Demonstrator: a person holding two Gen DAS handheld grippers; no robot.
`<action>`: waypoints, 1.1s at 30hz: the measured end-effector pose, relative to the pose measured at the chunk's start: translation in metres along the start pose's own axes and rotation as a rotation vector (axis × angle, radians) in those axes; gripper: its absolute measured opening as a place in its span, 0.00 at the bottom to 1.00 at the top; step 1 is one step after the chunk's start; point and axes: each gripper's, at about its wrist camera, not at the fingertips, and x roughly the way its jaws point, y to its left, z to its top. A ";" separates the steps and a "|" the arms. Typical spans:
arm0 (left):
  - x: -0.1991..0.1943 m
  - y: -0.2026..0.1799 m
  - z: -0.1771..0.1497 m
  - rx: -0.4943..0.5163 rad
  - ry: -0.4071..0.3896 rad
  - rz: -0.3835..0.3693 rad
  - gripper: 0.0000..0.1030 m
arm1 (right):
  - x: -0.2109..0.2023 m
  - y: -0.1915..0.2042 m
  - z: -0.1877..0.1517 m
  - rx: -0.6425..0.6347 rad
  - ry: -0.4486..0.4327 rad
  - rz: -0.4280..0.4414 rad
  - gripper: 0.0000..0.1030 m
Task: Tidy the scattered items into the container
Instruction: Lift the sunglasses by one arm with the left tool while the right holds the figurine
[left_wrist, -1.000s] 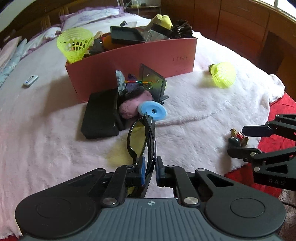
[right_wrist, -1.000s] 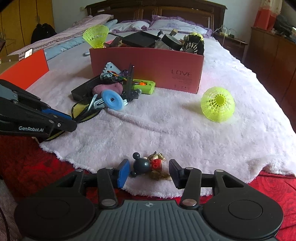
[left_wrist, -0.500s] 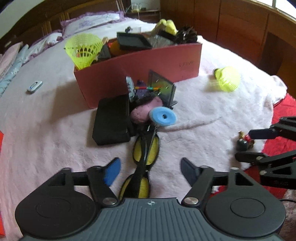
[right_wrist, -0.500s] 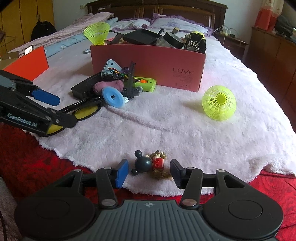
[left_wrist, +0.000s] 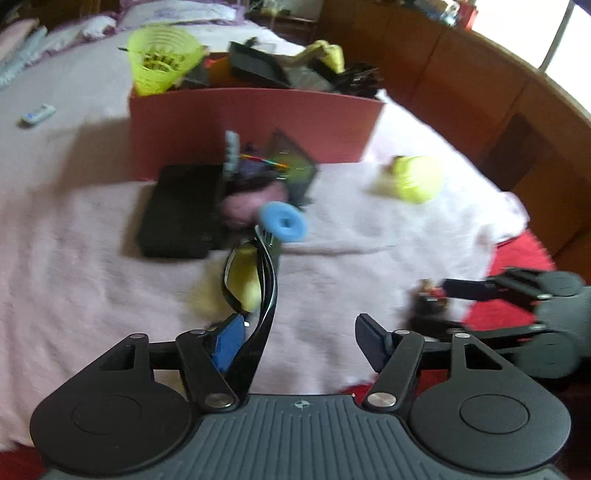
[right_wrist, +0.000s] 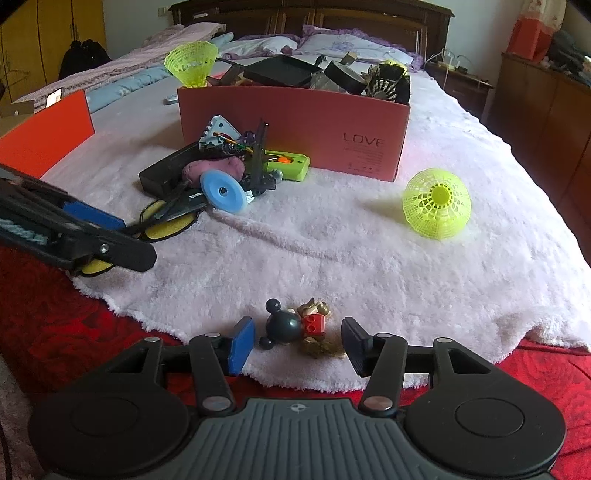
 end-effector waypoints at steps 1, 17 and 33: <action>0.000 -0.002 -0.001 -0.004 0.003 -0.016 0.63 | 0.000 0.000 0.000 -0.001 -0.001 0.000 0.53; -0.001 -0.003 0.002 0.076 -0.032 0.155 0.76 | 0.000 -0.001 -0.002 0.000 0.000 0.001 0.54; -0.008 0.051 0.012 -0.039 -0.068 0.297 0.68 | 0.002 -0.003 -0.002 0.006 0.000 -0.001 0.56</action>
